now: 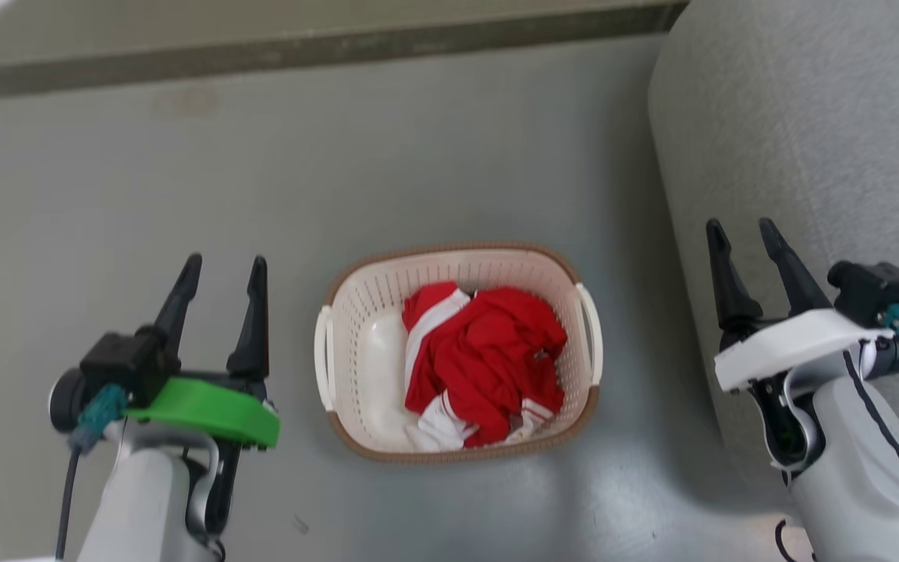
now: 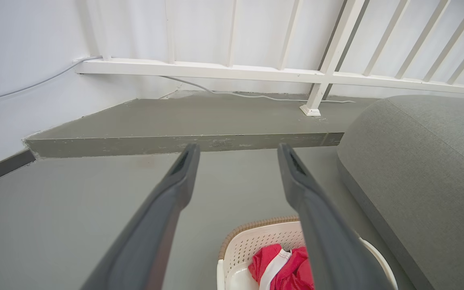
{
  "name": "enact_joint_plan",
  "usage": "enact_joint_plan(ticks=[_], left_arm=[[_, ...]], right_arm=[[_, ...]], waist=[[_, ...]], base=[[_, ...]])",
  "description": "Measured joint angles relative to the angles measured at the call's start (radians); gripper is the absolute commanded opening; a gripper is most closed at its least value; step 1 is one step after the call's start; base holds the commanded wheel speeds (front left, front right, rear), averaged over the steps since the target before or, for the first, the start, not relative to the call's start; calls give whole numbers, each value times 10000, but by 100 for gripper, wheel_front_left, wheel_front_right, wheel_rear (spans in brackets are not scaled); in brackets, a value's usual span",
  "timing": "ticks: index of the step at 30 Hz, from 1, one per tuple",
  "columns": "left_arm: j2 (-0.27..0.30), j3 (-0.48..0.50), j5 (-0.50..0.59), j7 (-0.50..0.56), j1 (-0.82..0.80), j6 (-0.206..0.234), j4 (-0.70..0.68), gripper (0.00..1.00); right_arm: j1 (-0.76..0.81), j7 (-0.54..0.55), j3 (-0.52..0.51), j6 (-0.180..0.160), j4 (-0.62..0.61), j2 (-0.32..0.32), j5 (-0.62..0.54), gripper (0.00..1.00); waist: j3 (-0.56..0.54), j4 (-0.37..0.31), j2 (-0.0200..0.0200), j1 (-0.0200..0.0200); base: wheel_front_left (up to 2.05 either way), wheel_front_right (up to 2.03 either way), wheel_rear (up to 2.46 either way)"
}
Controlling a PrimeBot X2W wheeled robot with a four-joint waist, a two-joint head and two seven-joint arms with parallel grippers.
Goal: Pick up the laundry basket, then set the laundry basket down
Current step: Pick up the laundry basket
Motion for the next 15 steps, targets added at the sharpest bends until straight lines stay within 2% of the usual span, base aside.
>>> enact_joint_plan(ticks=[15], left_arm=[[-52, -194, -73, -2, -1840, -2, 1866, 100]], right_arm=[[-1615, 12, 621, 90, 1530, 169, 15, 100]], waist=[[1999, 128, 0, 0]], base=[[0, 0, 0]])
